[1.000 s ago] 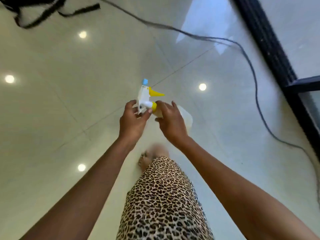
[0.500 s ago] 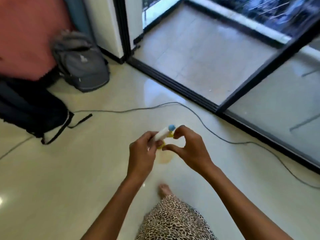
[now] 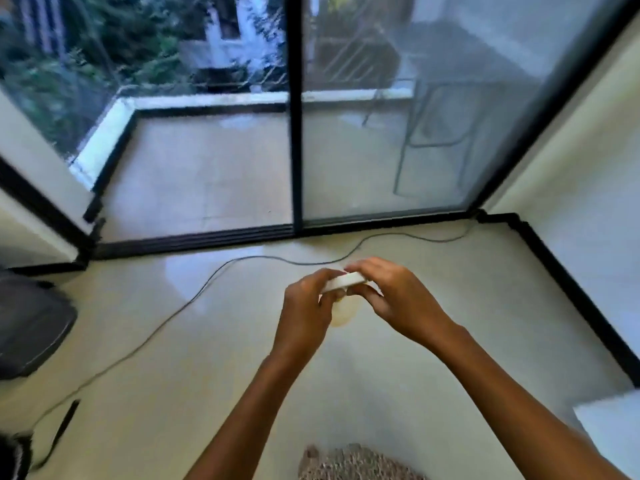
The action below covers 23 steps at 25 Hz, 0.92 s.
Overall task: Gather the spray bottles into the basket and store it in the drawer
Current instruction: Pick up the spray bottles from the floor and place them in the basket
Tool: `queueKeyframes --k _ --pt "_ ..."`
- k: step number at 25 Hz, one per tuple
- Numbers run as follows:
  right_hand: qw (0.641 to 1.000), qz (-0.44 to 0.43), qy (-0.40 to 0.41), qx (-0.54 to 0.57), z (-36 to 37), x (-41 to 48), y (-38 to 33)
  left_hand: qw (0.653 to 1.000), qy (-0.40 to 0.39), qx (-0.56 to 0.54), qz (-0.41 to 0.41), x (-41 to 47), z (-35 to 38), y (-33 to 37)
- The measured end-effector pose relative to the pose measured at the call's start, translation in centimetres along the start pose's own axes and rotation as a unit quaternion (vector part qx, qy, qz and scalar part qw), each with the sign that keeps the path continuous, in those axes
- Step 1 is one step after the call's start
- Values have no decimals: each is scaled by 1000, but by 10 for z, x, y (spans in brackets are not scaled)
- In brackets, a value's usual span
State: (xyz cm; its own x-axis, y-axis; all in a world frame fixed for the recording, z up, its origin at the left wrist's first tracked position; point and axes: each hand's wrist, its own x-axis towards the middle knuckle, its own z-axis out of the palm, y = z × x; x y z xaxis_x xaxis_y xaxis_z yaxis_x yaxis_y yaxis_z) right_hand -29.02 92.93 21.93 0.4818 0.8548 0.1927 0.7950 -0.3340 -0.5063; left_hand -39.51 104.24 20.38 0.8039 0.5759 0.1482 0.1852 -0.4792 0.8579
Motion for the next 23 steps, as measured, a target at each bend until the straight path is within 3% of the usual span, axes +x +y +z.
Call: queueKeyframes --k 9,16,23 --pt "962 222 156 2 -124 -224 80 960 -218 9 178 -73 170 141" --pt "916 335 218 -35 -191 -439 116 918 -303 -18 255 -210 315 242" --pt "837 459 290 -69 -256 -632 138 839 -445 -57 306 -329 450 342"
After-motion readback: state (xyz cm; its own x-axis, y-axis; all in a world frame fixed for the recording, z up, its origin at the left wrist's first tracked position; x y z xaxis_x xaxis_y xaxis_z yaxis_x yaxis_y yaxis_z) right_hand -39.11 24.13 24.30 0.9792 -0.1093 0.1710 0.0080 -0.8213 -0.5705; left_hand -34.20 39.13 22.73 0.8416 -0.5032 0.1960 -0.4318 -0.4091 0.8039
